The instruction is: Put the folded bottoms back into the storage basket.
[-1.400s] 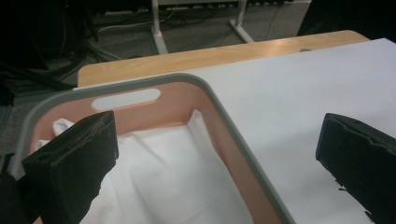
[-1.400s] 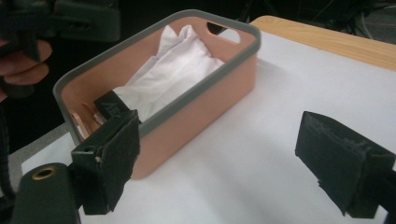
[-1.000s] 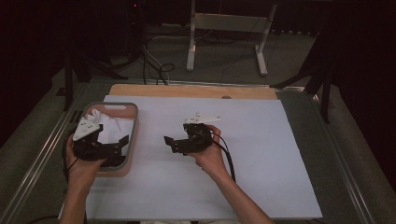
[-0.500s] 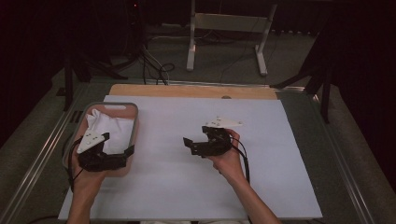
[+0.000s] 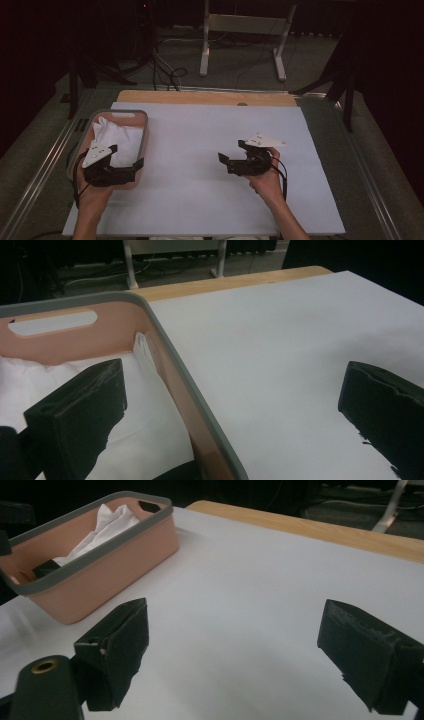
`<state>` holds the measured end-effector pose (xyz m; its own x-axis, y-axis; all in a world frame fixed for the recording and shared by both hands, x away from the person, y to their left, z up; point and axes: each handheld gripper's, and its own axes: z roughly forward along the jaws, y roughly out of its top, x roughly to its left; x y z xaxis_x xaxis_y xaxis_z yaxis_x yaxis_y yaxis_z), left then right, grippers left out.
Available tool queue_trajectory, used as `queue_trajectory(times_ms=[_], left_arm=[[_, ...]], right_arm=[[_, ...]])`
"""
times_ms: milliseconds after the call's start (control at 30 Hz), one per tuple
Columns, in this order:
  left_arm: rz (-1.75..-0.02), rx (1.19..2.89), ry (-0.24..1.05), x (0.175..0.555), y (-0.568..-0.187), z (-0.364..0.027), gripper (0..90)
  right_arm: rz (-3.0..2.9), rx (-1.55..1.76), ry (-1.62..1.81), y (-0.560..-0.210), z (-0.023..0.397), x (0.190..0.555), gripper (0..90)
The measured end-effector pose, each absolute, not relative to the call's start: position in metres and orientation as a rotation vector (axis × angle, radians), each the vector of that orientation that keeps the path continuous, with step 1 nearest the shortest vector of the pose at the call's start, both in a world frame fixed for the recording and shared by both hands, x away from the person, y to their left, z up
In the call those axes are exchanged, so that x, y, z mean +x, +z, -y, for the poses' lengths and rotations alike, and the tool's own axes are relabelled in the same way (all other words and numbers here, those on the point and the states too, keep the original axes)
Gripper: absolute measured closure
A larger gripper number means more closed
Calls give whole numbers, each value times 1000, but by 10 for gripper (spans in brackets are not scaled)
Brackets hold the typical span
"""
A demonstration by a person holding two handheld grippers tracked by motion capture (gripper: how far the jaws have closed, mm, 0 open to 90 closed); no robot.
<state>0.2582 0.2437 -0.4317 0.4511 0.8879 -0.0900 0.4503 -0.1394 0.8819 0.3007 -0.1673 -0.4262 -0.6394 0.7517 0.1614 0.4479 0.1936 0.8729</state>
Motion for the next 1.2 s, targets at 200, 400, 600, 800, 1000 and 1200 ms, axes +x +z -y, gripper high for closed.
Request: queue_trajectory(times_ms=[200, 400, 600, 800, 1000, 1200], left_arm=[[-1149, 1762, 583, 258, -432, -244, 0], [-1148, 1760, 583, 257, -433, -243, 0], [-1144, 1764, 572, 256, -435, -241, 0], [-1145, 1757, 567, 256, -436, -241, 0], [-1138, 1750, 560, 256, -437, -241, 0], [-1138, 1748, 552, 255, -439, -240, 0]], right_arm=[[-2134, 1147, 1422, -429, 191, 293, 131], [-2093, 1163, 1428, -431, 212, 284, 130], [-2070, 1162, 1439, -437, 226, 277, 131], [-2041, 1168, 1457, -441, 238, 272, 131], [-2003, 1203, 1447, -448, 251, 267, 131], [-1969, 1217, 1463, -450, 262, 260, 131]])
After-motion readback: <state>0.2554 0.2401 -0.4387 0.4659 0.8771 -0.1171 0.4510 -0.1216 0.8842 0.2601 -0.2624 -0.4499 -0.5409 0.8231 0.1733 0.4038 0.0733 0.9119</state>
